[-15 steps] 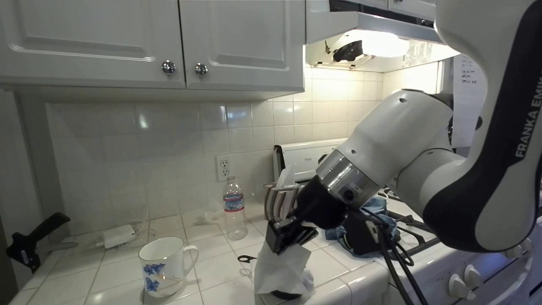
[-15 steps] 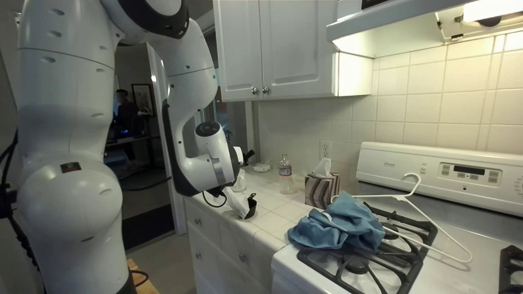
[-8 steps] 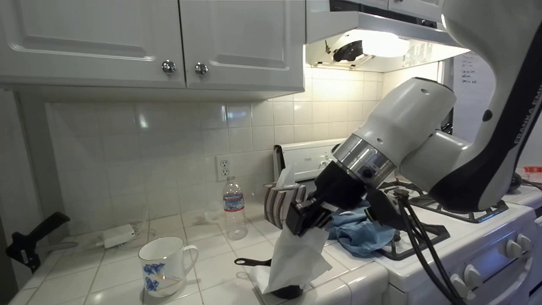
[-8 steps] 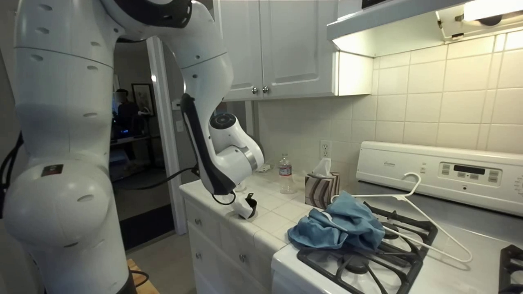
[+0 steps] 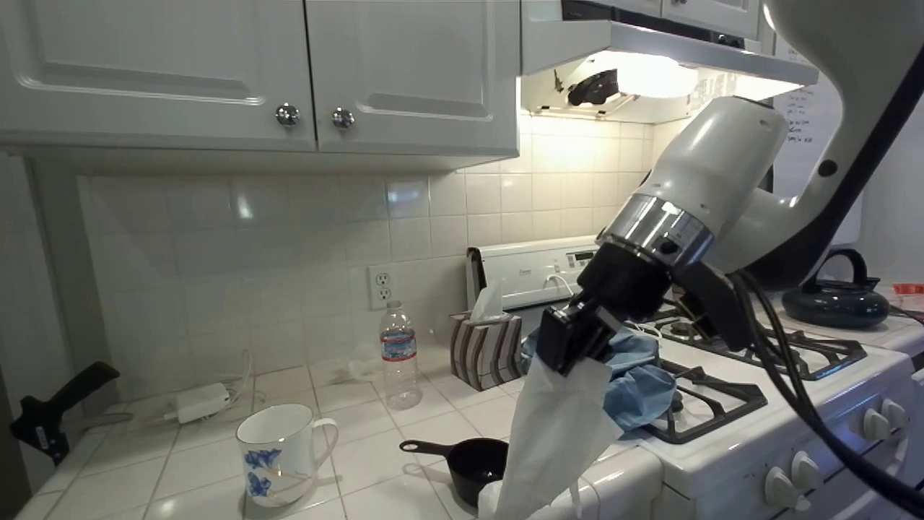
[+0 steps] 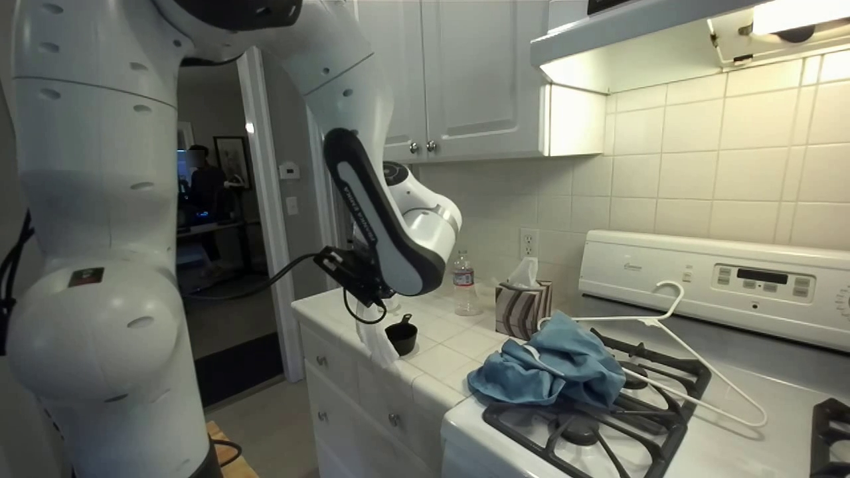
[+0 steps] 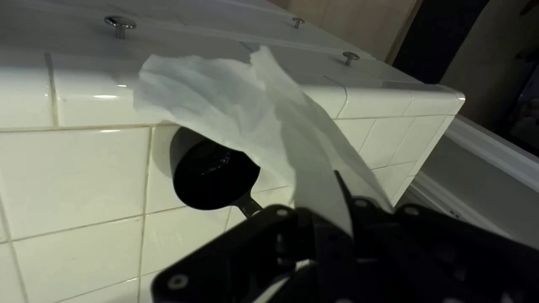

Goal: Remove one paper towel from the tissue box

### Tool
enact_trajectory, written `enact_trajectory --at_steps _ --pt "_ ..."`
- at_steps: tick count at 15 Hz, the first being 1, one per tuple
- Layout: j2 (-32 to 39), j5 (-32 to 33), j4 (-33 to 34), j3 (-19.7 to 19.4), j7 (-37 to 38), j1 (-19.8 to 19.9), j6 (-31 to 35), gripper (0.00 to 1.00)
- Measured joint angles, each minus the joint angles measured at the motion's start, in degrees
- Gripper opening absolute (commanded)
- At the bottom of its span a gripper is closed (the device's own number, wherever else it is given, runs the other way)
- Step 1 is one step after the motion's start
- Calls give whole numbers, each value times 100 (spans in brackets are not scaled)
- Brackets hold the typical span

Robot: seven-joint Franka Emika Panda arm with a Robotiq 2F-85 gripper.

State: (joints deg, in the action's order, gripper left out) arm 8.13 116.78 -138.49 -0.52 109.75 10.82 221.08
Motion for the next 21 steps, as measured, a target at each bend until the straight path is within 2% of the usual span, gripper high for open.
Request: enact_trajectory --at_steps 4,7,12,13,15,16,21 --pt "-225 976 661 -506 1467 -75 778 0" --pt "-285 1692 1073 -808 2605 -125 882 0" --pt "-119 2808 1893 -974 4471 -299 1232 0" --pt "-54 2778 2072 -1192 4620 -564 1244 1" --pt "126 2760 2275 -1915 4561 -1272 1239 1" --pt "199 2759 2320 -2069 4554 -1407 1239 1" --pt "272 2758 2333 -2186 4509 -1441 1239 0"
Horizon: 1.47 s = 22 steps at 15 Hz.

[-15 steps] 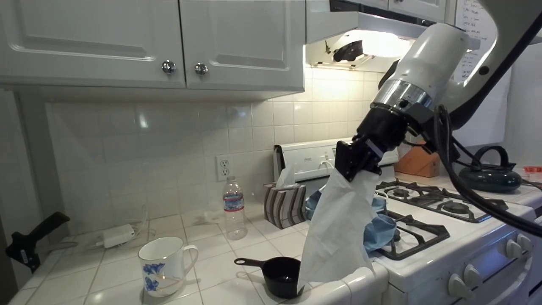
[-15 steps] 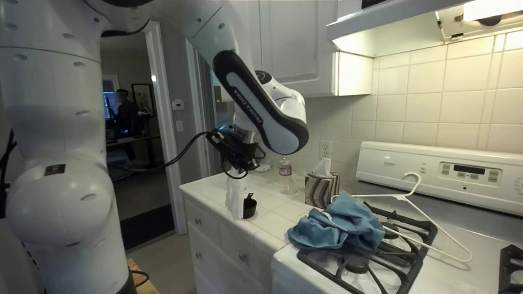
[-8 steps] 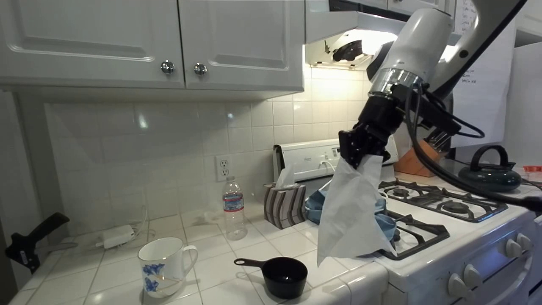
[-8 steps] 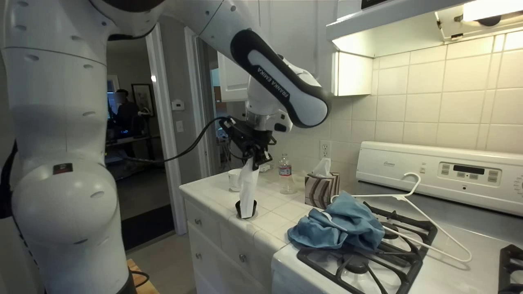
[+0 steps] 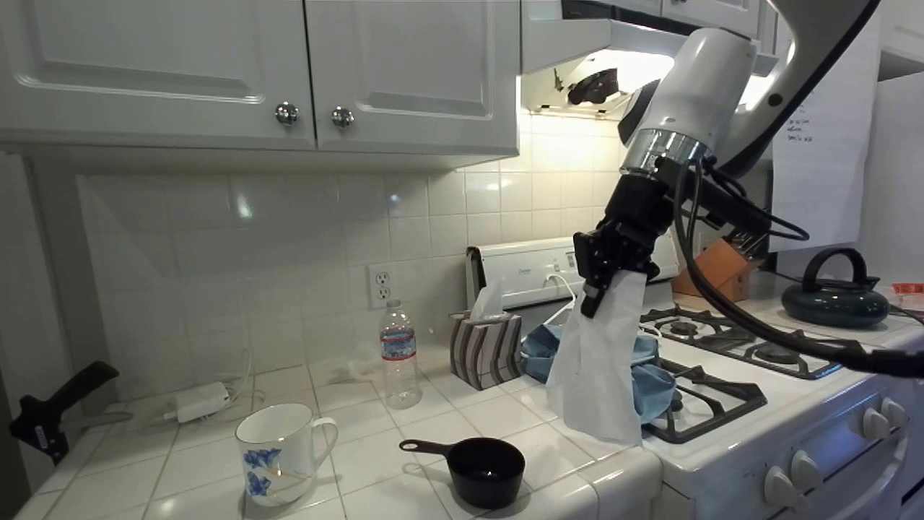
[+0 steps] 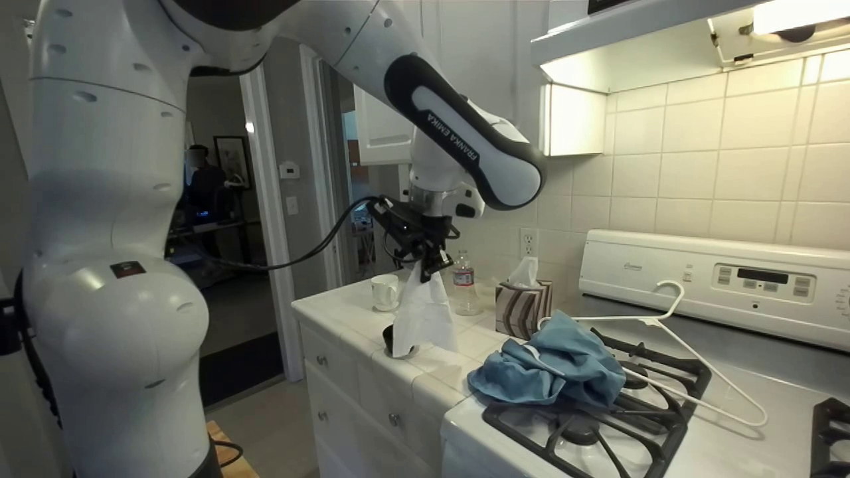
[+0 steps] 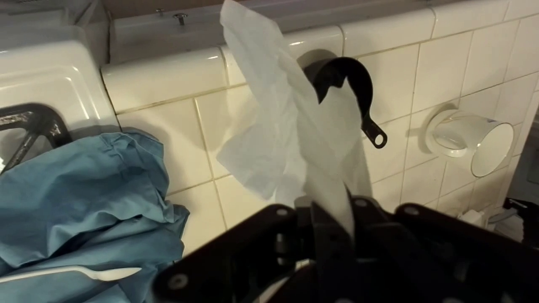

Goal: Remove one paper towel from the tissue box

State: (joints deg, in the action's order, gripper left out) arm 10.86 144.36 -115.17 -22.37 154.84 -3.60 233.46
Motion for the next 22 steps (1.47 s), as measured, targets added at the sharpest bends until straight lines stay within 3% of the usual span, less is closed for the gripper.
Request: enact_trajectory --at_steps 4,8,15,22 --pt "240 0 128 -931 -215 -737 199 0" --pt "806 -5 795 -1733 -326 -1476 840 0" --pt "1585 -14 1684 -1661 -663 -1952 847 0" --pt "2034 -19 2171 -1035 -1551 -1854 791 0"
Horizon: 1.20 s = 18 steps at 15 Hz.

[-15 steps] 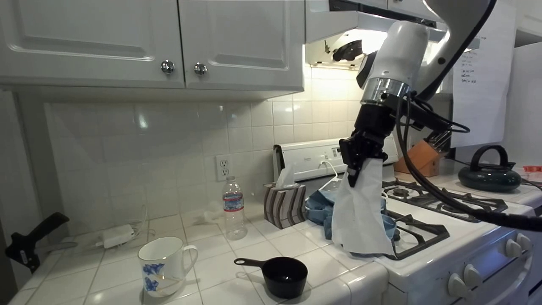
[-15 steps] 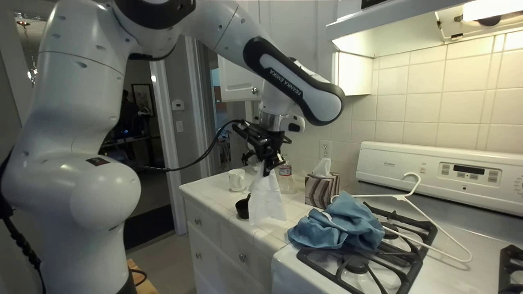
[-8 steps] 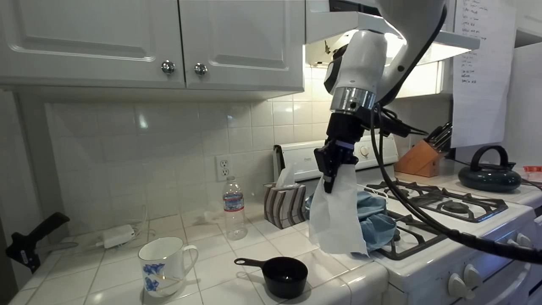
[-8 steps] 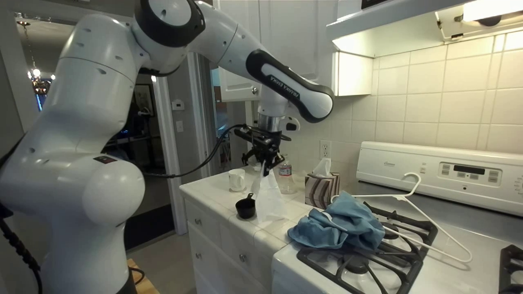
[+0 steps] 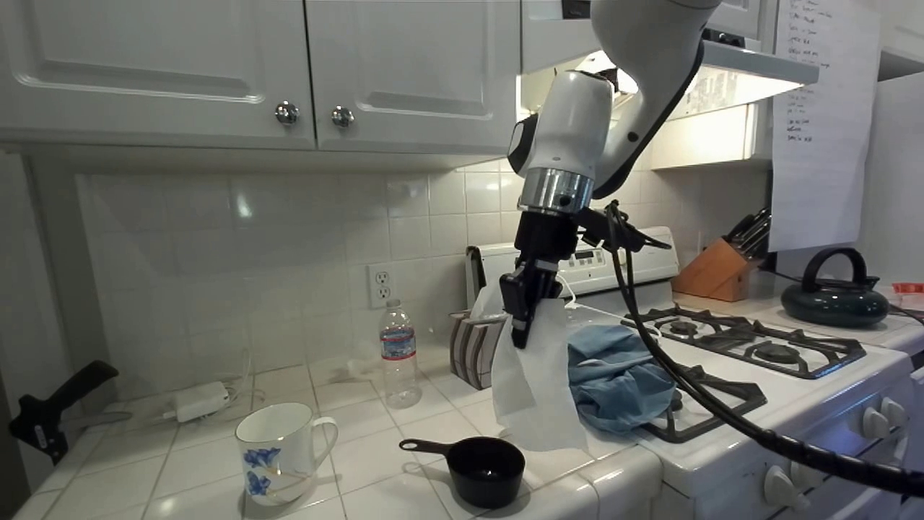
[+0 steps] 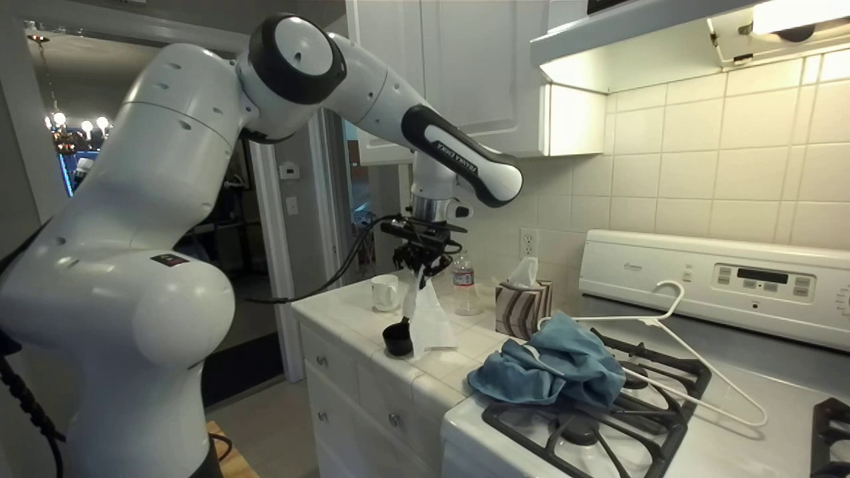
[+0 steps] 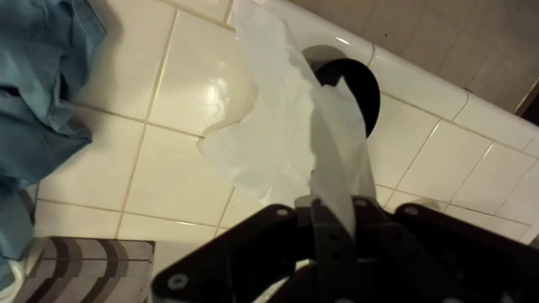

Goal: Remove one paper towel from the tissue box

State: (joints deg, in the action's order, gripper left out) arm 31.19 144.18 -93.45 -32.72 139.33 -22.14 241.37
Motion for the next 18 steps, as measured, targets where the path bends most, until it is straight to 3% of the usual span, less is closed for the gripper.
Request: enact_trajectory --at_steps 5,10,18 --pt "222 0 160 463 -643 289 17 0" --pt "509 0 824 151 -723 392 -40 0" --pt "1239 -1 2764 -21 -642 1004 3 0"
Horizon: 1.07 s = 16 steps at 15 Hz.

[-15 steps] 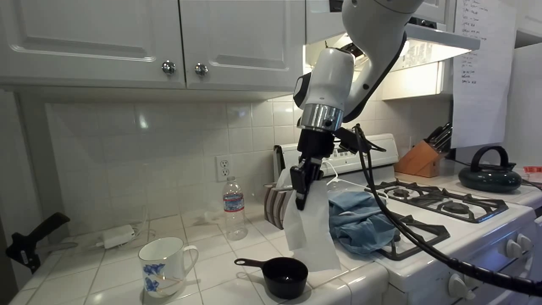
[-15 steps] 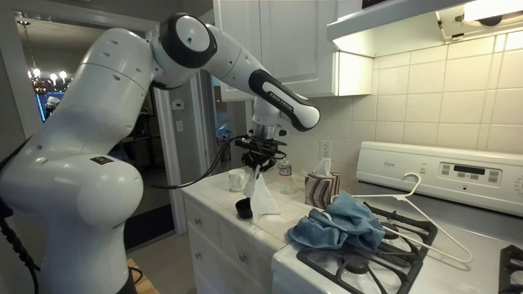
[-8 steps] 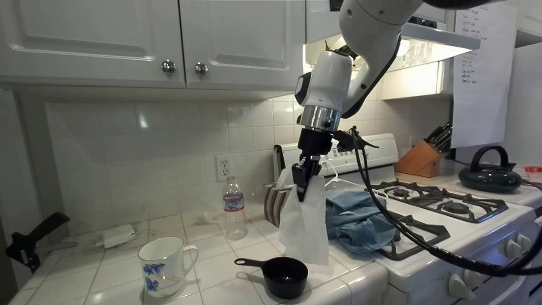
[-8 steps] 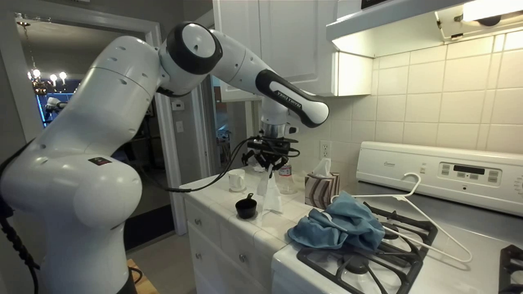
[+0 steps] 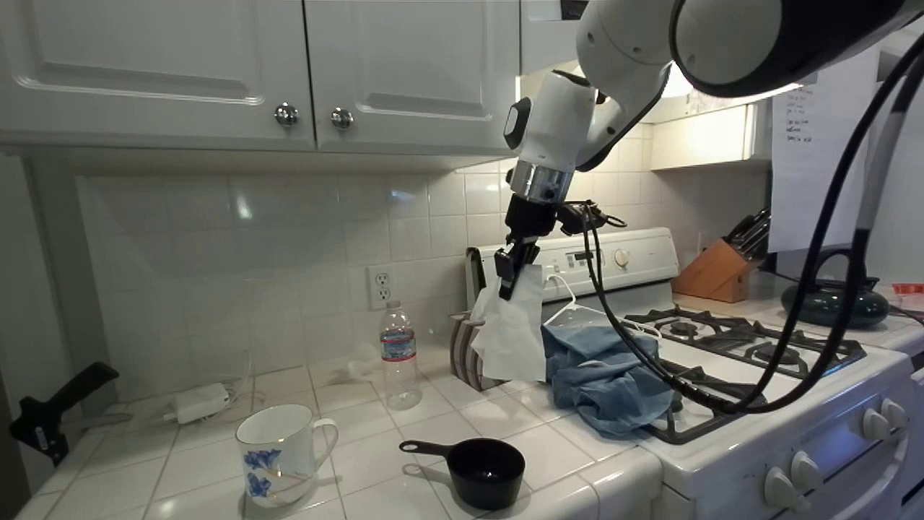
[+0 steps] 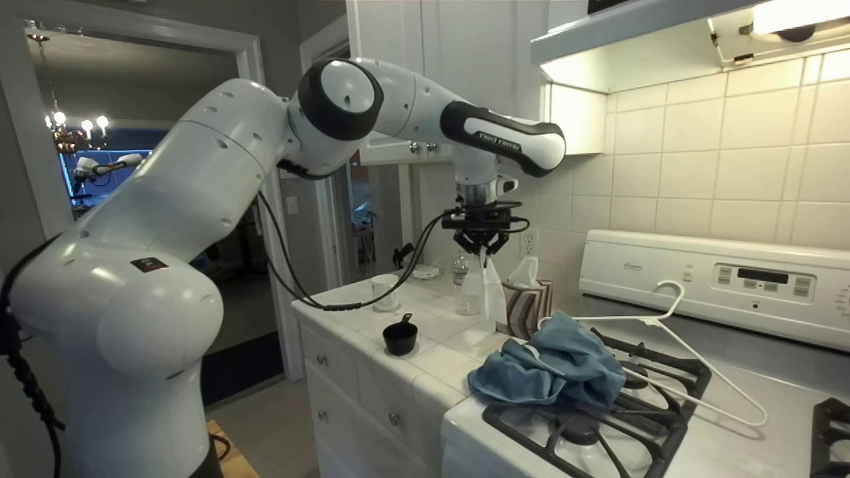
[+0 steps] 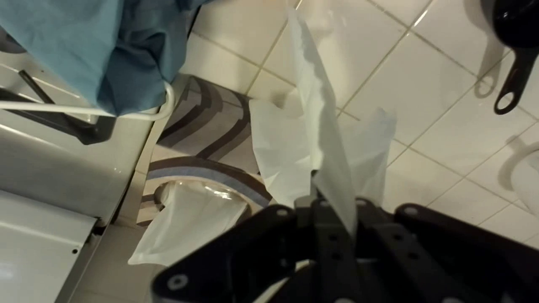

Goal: Remove one paper towel from the tissue box

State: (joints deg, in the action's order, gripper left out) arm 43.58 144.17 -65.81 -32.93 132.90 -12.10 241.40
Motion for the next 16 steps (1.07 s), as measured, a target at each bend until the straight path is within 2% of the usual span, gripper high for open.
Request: enact_trajectory --at_steps 1,2,3,4,12,14,16 --pt "106 0 186 7 14 49 0 0" --pt "209 0 354 24 28 88 0 26" --pt "303 0 495 64 39 128 0 27" --pt "378 0 606 115 42 164 0 32" --pt "565 0 891 313 140 225 5 88" --pt "566 0 876 320 483 235 12 99" --pt "563 0 821 319 885 231 11 100"
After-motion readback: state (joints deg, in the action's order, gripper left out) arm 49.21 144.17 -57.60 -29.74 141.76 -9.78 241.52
